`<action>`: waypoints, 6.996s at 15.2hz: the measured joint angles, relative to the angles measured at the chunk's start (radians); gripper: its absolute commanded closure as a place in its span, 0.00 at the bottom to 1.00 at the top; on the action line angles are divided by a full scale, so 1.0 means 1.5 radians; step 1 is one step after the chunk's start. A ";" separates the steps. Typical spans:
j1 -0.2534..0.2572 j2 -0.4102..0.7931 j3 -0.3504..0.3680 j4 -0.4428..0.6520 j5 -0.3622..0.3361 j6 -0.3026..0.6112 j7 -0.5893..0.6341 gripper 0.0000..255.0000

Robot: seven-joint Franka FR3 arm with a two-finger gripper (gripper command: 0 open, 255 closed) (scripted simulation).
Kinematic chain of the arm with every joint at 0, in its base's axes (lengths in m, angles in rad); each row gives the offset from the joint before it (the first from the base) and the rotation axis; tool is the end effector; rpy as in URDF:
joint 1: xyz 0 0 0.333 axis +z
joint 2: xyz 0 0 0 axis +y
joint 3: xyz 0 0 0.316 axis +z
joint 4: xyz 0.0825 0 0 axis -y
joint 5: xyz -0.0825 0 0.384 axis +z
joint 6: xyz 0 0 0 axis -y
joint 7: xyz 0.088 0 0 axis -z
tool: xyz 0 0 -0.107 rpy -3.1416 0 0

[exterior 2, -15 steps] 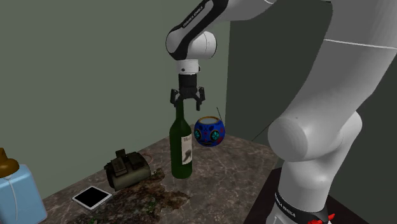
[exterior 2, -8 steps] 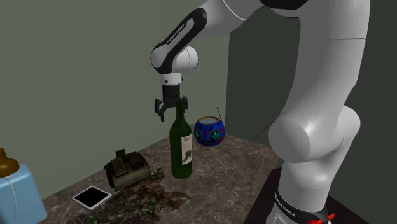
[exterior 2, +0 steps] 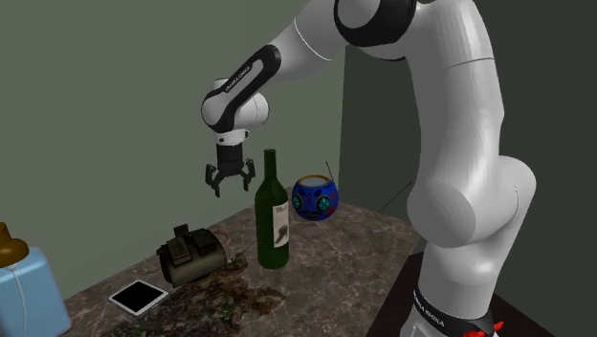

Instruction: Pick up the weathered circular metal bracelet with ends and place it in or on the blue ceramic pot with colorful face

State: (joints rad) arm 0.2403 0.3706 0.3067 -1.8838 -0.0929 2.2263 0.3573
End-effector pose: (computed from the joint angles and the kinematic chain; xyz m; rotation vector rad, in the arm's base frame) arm 0.5421 0.3141 0.3195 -3.0924 -0.3536 0.0369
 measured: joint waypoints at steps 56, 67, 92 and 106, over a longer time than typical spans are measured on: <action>0.094 0.248 -0.006 0.144 0.014 0.088 0.151 1.00; 0.094 0.226 0.004 0.142 0.021 0.070 0.152 1.00; 0.074 0.095 0.030 0.173 0.053 -0.088 0.154 1.00; 0.043 0.027 0.033 0.186 0.075 -0.169 0.126 1.00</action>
State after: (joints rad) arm 0.3051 0.4106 0.3569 -1.6051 0.0193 1.9722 0.5469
